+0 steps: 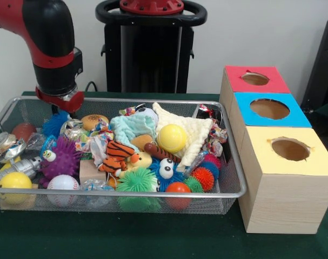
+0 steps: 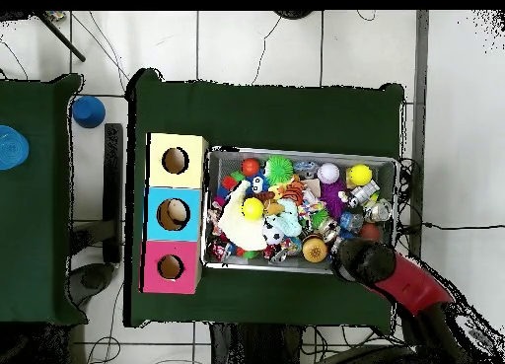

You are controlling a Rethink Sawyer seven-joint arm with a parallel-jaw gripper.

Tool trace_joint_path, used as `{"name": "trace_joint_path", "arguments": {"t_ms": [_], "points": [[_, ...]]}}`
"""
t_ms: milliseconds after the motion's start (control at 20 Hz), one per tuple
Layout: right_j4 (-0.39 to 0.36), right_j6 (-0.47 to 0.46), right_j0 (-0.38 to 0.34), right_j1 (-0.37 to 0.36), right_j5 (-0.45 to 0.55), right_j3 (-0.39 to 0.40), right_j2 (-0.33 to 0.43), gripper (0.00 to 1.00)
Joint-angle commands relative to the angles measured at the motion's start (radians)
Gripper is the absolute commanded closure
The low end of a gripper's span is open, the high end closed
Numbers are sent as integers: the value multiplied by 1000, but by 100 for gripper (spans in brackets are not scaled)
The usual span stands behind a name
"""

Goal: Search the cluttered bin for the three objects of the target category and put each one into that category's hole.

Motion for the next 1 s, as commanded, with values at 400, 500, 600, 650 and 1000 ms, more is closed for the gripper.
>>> {"name": "trace_joint_path", "arguments": {"t_ms": [400,500,600,650,1000], "points": [[-85,54,-23,49,-202,-51,146,0],[-98,52,-34,49,-219,-47,160,0],[-107,56,-40,49,-230,-46,167,0],[-109,61,-40,51,-234,-46,167,0],[-126,84,-65,61,-298,-49,199,0]]}}
